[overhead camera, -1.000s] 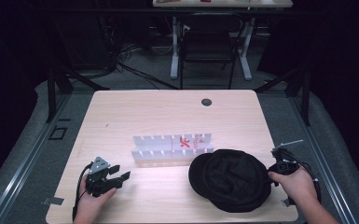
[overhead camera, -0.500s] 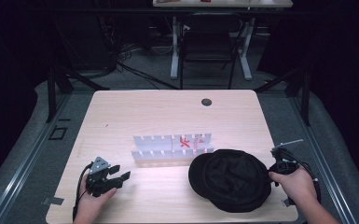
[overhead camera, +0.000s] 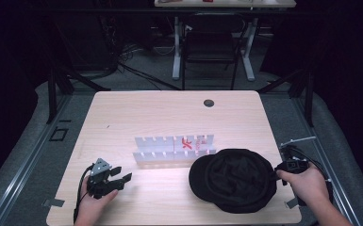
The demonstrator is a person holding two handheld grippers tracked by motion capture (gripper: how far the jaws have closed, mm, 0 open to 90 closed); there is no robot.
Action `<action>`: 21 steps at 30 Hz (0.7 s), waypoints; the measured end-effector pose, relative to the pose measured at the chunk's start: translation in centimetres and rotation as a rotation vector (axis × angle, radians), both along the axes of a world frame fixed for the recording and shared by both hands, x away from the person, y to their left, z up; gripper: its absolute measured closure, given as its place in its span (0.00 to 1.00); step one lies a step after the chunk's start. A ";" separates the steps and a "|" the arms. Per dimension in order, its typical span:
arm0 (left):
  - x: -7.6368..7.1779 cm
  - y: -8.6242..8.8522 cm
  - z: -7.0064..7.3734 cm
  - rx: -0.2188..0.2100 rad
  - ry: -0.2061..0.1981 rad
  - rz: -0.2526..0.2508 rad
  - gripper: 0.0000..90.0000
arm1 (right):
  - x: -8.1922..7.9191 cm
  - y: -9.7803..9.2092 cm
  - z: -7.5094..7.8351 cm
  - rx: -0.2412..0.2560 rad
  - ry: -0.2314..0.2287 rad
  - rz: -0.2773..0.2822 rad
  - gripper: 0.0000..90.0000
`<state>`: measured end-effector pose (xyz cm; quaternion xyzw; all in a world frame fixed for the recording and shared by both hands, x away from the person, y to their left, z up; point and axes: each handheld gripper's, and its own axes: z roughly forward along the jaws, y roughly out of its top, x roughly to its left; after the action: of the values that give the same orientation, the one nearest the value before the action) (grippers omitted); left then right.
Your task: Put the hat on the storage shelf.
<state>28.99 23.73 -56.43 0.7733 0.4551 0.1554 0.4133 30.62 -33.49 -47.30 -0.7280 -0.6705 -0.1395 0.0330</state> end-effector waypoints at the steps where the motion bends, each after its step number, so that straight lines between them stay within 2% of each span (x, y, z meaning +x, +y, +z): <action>1: 0.0 0.0 0.0 0.000 0.001 0.000 0.49 | -0.1 0.0 0.2 0.001 -0.006 0.005 0.98; 2: 0.0 0.0 0.0 0.000 0.001 0.000 0.49 | -0.2 0.1 0.6 -0.001 -0.018 -0.013 0.98; 3: 0.0 0.0 0.0 0.000 0.000 0.000 0.49 | -0.2 -0.1 0.9 0.007 -0.017 0.014 0.98; 7: 0.0 0.0 0.0 0.003 0.002 -0.005 0.49 | -0.4 0.1 2.0 0.040 -0.044 0.013 0.98; 9: 0.0 -0.1 -0.1 0.000 -0.001 -0.002 0.49 | -0.5 0.2 2.6 0.068 -0.049 0.012 0.98; 10: 0.0 -0.1 -0.1 0.000 -0.001 -0.001 0.49 | -0.5 0.1 2.9 0.062 -0.032 0.029 0.98; 13: 0.0 -0.1 0.0 0.001 0.004 -0.002 0.49 | -0.7 -0.1 3.3 0.153 -0.055 0.025 0.98; 17: 0.0 0.0 -0.1 0.000 0.003 0.001 0.49 | -1.0 -0.4 3.7 0.227 -0.072 0.008 0.98; 18: 0.0 0.0 0.0 0.005 0.011 -0.003 0.49 | -1.0 -0.4 3.8 0.233 -0.073 0.012 0.98; 21: 0.0 -0.1 -0.1 0.003 -0.001 0.000 0.49 | -1.3 -0.3 4.4 0.270 -0.082 0.018 0.98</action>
<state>29.03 23.64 -56.53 0.7739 0.4546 0.1562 0.4124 29.37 -33.81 -42.91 -0.7047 -0.6528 -0.2576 0.1045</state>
